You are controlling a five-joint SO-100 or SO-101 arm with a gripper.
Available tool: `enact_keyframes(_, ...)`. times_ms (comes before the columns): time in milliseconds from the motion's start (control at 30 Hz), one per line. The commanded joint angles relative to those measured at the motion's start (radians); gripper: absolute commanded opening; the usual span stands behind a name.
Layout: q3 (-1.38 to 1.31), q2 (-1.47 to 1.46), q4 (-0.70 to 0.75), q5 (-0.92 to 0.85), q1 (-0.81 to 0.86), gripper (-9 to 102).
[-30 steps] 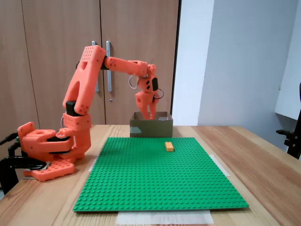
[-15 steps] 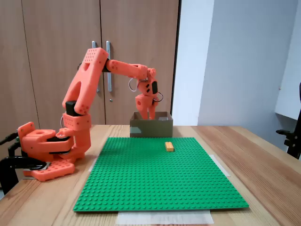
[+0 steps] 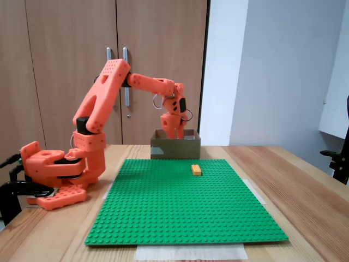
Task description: Pick the red lego block and put it in the box.
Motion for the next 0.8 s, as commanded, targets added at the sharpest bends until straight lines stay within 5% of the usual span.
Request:
enact_keyframes(0, 0.011, 0.026, -0.028, 0.0, -0.008, 12)
enact_keyframes(433, 0.155, 0.23, -0.114, 0.072, -0.002, 15)
enact_keyframes(767, 0.307, 0.5, -0.183, 0.038, 0.021, 1)
